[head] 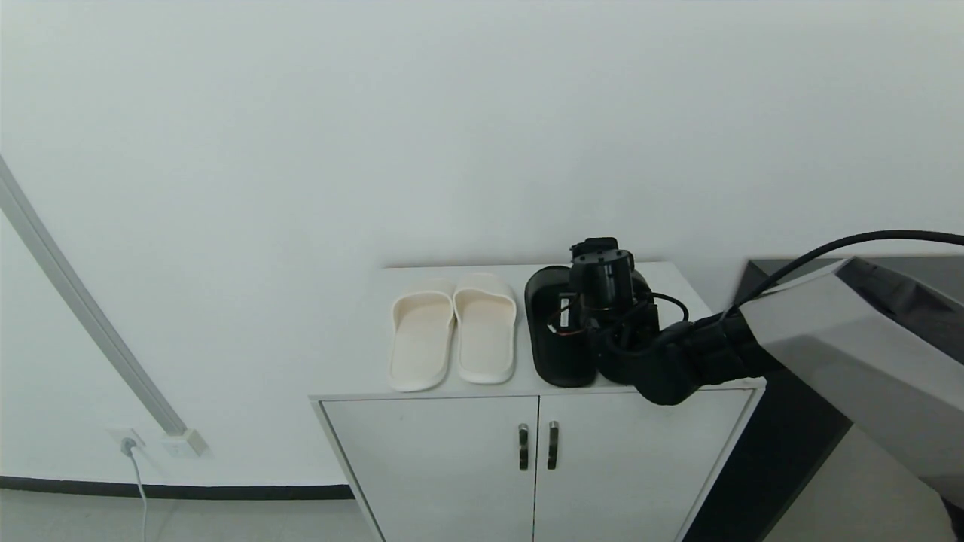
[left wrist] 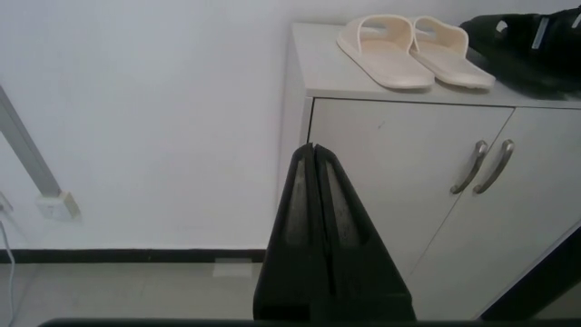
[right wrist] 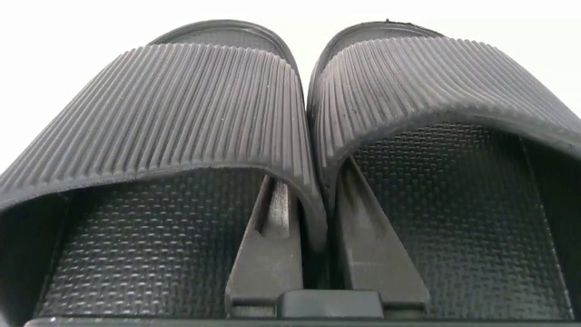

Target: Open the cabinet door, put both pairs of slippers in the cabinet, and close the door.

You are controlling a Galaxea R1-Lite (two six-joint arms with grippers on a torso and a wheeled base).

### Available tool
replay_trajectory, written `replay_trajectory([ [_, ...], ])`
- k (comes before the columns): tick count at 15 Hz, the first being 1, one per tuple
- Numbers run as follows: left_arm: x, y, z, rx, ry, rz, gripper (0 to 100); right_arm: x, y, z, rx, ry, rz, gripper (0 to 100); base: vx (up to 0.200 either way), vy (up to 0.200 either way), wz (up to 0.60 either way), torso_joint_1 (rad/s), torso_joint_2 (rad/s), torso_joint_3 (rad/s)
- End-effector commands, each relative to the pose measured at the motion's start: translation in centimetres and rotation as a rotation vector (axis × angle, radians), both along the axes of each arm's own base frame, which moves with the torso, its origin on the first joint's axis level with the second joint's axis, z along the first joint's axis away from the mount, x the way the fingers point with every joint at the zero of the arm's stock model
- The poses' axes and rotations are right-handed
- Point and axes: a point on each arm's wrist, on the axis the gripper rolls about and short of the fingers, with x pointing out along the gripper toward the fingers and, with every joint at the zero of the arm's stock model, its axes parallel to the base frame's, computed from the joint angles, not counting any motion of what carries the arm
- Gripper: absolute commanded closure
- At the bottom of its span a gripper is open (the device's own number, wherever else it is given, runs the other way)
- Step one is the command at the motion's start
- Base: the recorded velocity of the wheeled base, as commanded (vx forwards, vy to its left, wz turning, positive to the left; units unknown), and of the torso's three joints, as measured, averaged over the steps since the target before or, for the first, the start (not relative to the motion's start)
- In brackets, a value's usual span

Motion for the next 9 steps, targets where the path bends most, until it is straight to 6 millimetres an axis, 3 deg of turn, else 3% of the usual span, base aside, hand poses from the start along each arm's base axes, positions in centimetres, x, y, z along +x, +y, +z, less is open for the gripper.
replay_trajectory([
  [1, 0.0, 0.0, 0.0, -0.001, 0.000, 0.001, 100, -2.6, -1.0, 3.0, 0.013, -0.026, 0.023, 100, 0.000, 0.000, 0.00, 0.000, 0.00, 0.000],
  [4, 0.0, 0.0, 0.0, -0.004, 0.000, 0.001, 100, -6.2, -2.3, 5.0, 0.002, -0.016, 0.131, 100, 0.000, 0.000, 0.00, 0.000, 0.00, 0.000],
  [7, 0.0, 0.0, 0.0, -0.006, 0.000, 0.005, 100, -11.3, -4.6, 6.8, -0.024, 0.003, 0.374, 100, 0.000, 0.000, 0.00, 0.000, 0.00, 0.000],
  [9, 0.0, 0.0, 0.0, -0.004, 0.000, 0.002, 100, -13.5, -6.0, 7.9, 0.010, -0.003, 0.509, 100, 0.000, 0.000, 0.00, 0.000, 0.00, 0.000],
])
